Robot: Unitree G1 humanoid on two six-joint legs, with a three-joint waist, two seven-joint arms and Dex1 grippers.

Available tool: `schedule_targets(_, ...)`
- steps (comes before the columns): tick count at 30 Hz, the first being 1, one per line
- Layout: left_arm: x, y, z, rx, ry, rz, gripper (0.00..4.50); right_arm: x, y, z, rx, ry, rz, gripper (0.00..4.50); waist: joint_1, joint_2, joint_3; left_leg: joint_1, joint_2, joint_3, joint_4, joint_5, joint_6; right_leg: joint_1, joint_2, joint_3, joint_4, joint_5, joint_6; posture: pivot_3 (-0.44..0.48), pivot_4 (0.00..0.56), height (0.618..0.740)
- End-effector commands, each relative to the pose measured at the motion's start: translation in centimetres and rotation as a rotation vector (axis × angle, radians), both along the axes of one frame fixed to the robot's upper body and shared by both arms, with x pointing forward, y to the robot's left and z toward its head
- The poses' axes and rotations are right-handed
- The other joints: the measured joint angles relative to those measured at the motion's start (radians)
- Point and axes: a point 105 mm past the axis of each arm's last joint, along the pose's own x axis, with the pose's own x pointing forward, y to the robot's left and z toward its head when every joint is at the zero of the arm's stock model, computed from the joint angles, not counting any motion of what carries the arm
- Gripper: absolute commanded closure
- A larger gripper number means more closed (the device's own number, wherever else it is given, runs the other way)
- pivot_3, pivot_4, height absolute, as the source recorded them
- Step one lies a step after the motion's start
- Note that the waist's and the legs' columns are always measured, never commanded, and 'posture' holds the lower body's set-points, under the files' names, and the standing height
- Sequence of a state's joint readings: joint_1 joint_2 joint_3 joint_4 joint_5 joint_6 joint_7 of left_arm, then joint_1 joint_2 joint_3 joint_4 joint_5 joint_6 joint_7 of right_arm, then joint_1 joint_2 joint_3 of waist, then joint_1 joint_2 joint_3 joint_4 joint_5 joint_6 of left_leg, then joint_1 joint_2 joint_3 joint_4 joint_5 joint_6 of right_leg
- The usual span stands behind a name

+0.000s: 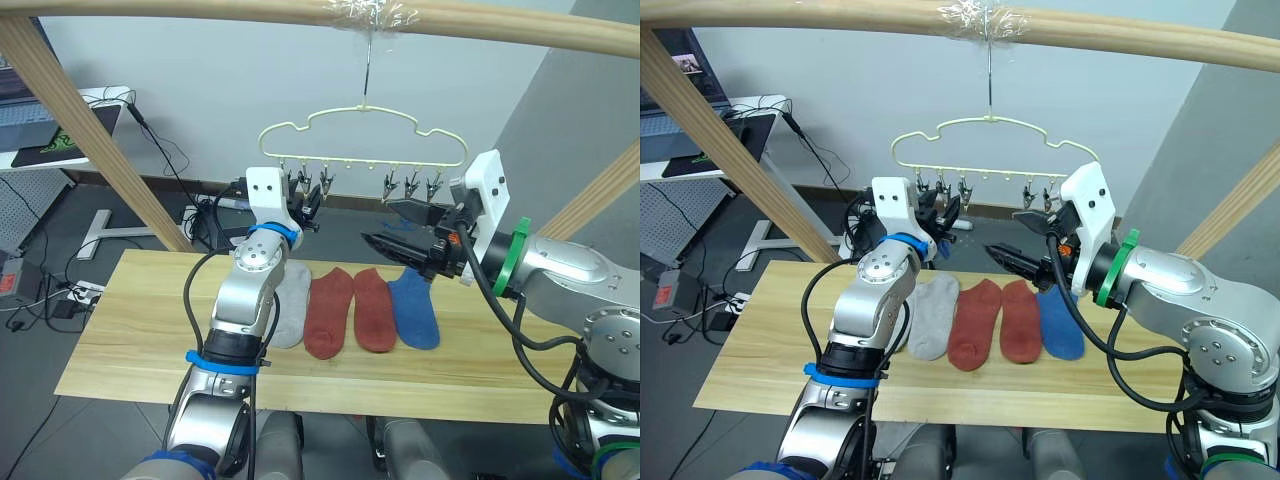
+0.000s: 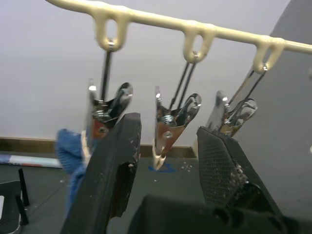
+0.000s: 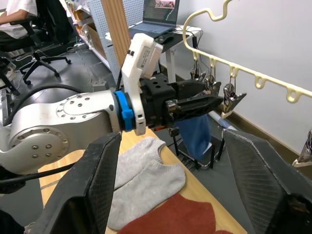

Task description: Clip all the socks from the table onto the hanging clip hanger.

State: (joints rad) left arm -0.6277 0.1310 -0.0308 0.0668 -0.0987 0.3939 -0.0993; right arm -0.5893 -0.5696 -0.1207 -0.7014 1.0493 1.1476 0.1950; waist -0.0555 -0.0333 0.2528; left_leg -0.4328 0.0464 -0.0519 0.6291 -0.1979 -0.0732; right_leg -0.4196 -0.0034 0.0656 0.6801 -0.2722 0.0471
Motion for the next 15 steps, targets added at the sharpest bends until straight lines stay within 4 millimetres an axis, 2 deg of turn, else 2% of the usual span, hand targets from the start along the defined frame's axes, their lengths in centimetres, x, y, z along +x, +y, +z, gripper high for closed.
schedule_targets(1,0.0,-0.3,2.3,-0.008,-0.09,-0.006,2.39,-0.6,0.0,0.8,0.01,-0.042,0.005,1.03,-0.002,0.0,0.001,0.0,0.0,0.0,0.0,0.0,0.0,0.0,0.0,0.0,0.0,0.0,0.0,-0.108,0.27,0.74)
schedule_targets(15,0.2,0.0,3.3,-0.014,-0.122,0.014,2.39,-0.6,-0.1,0.5,0.014,-0.028,-0.003,1.03,-0.002,0.0,0.002,0.0,0.0,0.0,0.0,0.0,0.0,0.0,0.0,0.0,0.0,0.0,0.001,-0.104,0.271,0.74)
